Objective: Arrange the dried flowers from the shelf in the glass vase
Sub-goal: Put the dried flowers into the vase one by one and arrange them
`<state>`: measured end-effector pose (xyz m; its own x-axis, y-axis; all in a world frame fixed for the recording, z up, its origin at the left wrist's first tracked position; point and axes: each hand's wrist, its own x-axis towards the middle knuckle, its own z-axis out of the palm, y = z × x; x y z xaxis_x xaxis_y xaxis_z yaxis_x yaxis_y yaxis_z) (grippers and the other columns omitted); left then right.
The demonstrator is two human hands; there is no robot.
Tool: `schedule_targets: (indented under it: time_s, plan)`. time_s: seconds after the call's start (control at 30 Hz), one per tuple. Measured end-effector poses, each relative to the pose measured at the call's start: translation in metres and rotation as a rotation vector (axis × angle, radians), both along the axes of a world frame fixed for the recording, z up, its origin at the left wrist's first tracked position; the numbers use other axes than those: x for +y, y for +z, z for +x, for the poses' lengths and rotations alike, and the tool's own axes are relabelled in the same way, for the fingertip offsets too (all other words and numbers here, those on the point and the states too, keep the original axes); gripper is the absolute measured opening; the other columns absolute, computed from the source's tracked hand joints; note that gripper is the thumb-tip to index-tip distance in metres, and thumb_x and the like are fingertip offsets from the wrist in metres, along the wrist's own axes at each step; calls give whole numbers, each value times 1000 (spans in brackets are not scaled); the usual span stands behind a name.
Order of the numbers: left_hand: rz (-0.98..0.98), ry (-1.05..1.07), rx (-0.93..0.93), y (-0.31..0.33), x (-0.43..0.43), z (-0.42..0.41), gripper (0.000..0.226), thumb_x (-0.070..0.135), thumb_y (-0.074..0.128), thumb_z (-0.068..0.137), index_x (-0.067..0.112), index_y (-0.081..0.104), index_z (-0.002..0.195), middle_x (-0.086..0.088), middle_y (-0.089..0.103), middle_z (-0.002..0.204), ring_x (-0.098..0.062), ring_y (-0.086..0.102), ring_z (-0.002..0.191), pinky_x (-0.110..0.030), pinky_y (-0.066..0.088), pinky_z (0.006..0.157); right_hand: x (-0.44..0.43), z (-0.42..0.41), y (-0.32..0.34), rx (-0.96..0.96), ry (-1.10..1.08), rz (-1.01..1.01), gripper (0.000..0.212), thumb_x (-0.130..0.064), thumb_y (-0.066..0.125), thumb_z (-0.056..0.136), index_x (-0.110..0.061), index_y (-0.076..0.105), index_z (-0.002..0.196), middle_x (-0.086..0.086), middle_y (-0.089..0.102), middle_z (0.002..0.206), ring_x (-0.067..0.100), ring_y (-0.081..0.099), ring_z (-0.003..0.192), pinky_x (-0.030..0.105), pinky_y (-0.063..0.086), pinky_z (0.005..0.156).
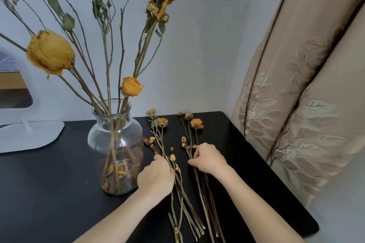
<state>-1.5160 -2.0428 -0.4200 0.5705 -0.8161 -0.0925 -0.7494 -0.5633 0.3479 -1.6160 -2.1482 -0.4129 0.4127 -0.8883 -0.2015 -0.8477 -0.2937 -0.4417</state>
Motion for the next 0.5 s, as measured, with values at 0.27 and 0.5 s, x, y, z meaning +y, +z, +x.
schedule_targets:
  time_s: [0.27,0.5]
  plan:
    - [-51,20,40,-4,0,2,26,35,39,96,10,46,102,-4,62,97,-24,62,89,-33,46,71,2,-4,10,-155,-24,-27,14,-24,58,89,-14,66,84,3,66,77,18,68,77,32,57,75]
    - [-85,76,131,-9,-5,4,24,32,38,96,9,45,100,0,55,85,-22,56,78,-31,43,68,5,-11,22,-303,-21,-90,7,-26,57,91,-20,61,91,-2,65,78,9,63,73,26,53,74]
